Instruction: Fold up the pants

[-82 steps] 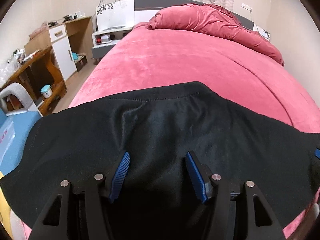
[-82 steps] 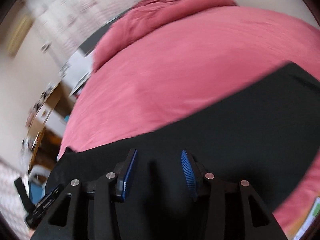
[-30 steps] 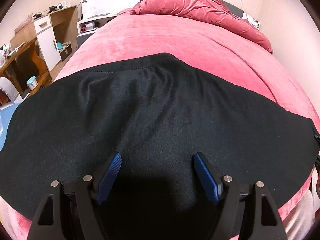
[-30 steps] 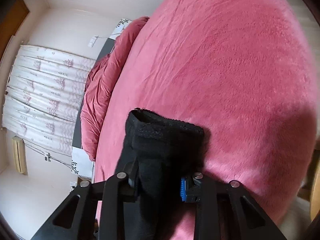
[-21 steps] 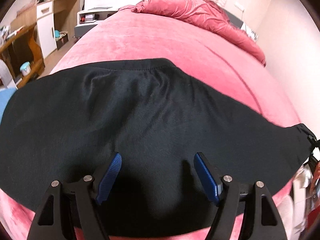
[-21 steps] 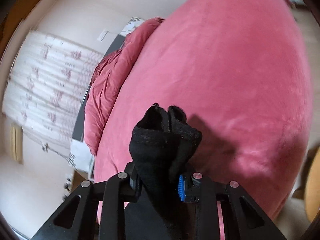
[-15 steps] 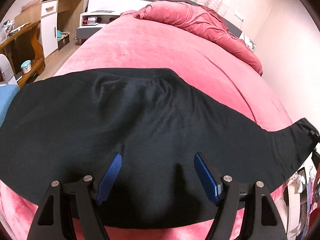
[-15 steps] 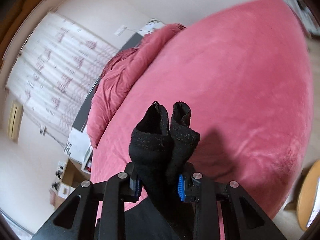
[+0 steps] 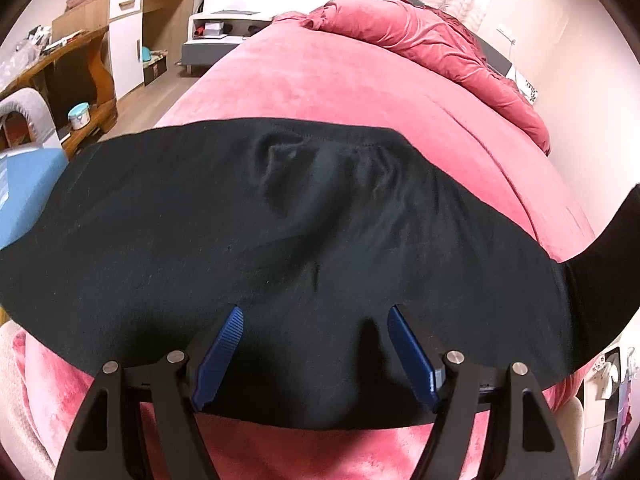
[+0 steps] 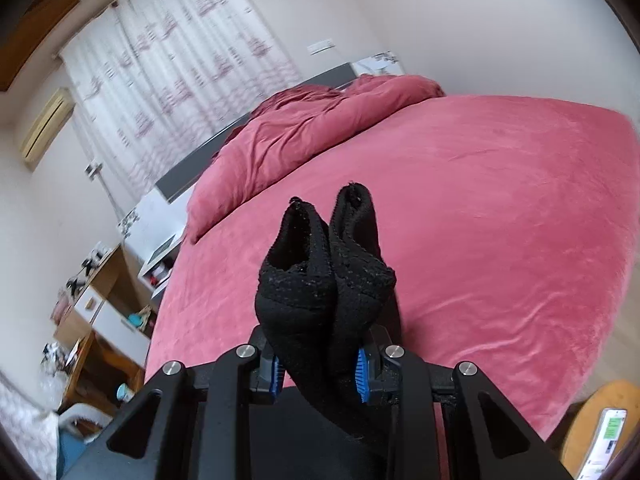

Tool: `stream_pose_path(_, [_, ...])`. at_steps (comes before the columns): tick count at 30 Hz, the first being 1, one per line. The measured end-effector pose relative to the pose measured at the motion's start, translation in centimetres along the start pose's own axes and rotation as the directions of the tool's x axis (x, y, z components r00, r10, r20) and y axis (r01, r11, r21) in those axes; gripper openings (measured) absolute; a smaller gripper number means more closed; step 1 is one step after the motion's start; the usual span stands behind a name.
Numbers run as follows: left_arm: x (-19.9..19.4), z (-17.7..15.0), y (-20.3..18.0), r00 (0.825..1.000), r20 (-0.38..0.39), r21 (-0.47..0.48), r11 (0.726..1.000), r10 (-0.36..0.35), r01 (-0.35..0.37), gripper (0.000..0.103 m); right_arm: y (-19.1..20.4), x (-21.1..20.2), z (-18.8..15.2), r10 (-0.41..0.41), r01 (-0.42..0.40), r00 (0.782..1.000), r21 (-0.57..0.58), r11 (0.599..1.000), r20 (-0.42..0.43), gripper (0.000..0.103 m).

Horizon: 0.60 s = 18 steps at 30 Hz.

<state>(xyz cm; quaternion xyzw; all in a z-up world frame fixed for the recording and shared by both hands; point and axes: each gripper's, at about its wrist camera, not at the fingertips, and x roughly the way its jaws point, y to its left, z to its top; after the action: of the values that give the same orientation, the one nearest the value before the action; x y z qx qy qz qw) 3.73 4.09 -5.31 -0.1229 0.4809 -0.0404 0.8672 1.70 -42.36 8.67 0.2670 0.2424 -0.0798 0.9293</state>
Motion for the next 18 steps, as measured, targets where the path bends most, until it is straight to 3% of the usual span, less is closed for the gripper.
stream_pose_path(18, [-0.1, 0.0, 1.1, 1.000, -0.003, -0.038, 0.999, -0.019, 0.019, 0.076, 9.8, 4.5, -8.1, 0.097, -0.128, 0.981, -0.188, 0.974, -0.166, 0.028])
